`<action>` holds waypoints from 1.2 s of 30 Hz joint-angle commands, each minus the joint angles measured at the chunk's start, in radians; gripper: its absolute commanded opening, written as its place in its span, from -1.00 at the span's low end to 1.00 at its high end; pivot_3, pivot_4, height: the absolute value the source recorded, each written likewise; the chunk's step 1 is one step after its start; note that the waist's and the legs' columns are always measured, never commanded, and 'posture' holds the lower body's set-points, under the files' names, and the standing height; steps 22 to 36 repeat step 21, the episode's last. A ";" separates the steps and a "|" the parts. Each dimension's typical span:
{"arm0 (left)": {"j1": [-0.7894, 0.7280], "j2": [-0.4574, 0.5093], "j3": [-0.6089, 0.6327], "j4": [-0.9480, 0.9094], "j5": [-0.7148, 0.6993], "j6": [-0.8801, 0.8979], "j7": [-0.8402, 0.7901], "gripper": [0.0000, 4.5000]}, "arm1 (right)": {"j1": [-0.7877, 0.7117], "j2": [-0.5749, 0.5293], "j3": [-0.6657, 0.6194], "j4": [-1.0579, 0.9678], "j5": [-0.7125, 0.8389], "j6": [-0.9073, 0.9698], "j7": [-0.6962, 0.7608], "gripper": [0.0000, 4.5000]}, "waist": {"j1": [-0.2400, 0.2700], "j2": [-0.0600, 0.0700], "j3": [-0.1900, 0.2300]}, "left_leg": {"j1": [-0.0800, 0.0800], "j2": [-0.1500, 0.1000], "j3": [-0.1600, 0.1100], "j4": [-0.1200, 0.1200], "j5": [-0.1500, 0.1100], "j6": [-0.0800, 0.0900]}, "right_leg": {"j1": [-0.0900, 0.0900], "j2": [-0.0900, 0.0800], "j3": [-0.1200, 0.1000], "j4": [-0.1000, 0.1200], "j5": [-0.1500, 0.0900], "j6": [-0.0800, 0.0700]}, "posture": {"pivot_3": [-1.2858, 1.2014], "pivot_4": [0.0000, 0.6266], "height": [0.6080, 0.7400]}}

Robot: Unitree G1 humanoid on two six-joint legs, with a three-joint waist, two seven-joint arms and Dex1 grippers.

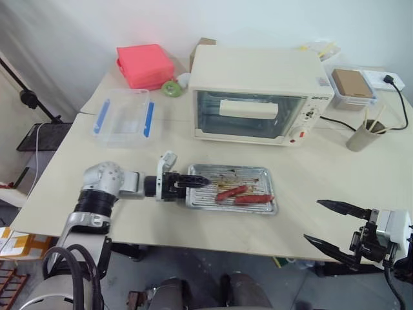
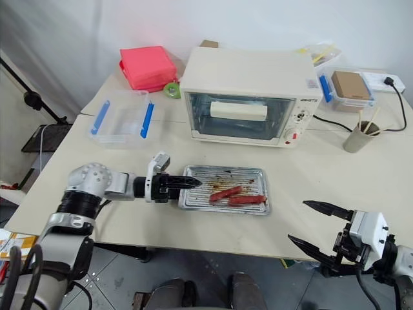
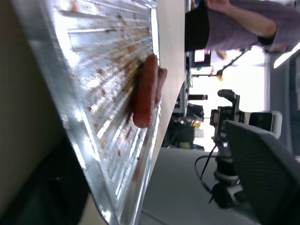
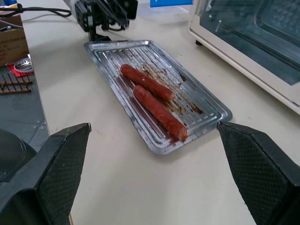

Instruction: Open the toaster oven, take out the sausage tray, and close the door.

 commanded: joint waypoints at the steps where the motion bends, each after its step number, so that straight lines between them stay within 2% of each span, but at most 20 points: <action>1: 0.130 0.135 0.023 -0.174 0.076 -0.115 -0.071 0.98 | -0.055 -0.023 0.015 0.042 0.000 -0.020 0.030 1.00 | -0.014 0.000 0.000 | 0.001 0.000 0.000 -0.001 0.001 0.000 | 0.000 0.000 0.000 0.000 0.000 0.000 | 0.03 -0.52 1.00; 3: 0.238 0.254 0.046 -0.281 0.149 -0.305 -0.168 0.98 | -0.111 -0.032 0.035 0.079 -0.002 -0.017 0.044 1.00 | -0.034 -0.001 0.001 | 0.002 0.001 -0.001 -0.003 0.001 -0.001 | 0.000 0.002 0.001 0.001 -0.001 -0.001 | 0.03 -0.52 1.00; 5: 0.324 0.320 0.046 -0.352 0.219 -0.501 -0.268 0.98 | -0.145 -0.037 0.046 0.102 -0.001 -0.016 0.054 1.00 | -0.042 -0.002 0.002 | 0.004 0.001 -0.003 -0.004 0.001 -0.003 | -0.001 0.003 0.002 0.002 -0.002 -0.003 | 0.03 -0.52 1.00; 8: 0.446 0.328 0.132 -0.382 0.324 -0.859 -0.332 0.98 | -0.196 -0.050 0.063 0.119 0.012 0.004 0.072 1.00 | -0.030 0.001 0.003 | 0.004 0.000 -0.006 -0.005 0.001 -0.004 | -0.001 0.002 0.000 0.002 -0.003 -0.006 | 0.03 -0.52 1.00; 14: 0.570 0.347 0.207 -0.351 0.496 -1.390 -0.469 0.98 | -0.296 -0.089 0.101 0.132 0.037 0.054 0.117 1.00 | -0.001 0.000 0.004 | -0.007 -0.004 -0.013 -0.004 -0.001 0.000 | -0.006 -0.006 -0.008 -0.003 -0.003 -0.006 | 0.03 -0.52 1.00; 20: 0.593 0.315 0.251 -0.367 0.513 -1.499 -0.455 0.98 | -0.370 -0.108 0.140 0.144 0.042 0.086 0.154 1.00 | -0.005 0.000 0.004 | -0.020 -0.003 -0.015 -0.003 -0.001 0.003 | -0.016 -0.006 -0.012 -0.003 -0.003 -0.005 | 0.03 -0.52 1.00; 36: 0.600 0.308 0.254 -0.382 0.507 -1.499 -0.454 0.98 | -0.381 -0.106 0.145 0.147 0.040 0.087 0.153 1.00 | -0.005 0.000 0.004 | -0.020 -0.003 -0.015 -0.003 -0.001 0.003 | -0.016 -0.006 -0.012 -0.002 -0.003 -0.005 | 0.03 -0.52 1.00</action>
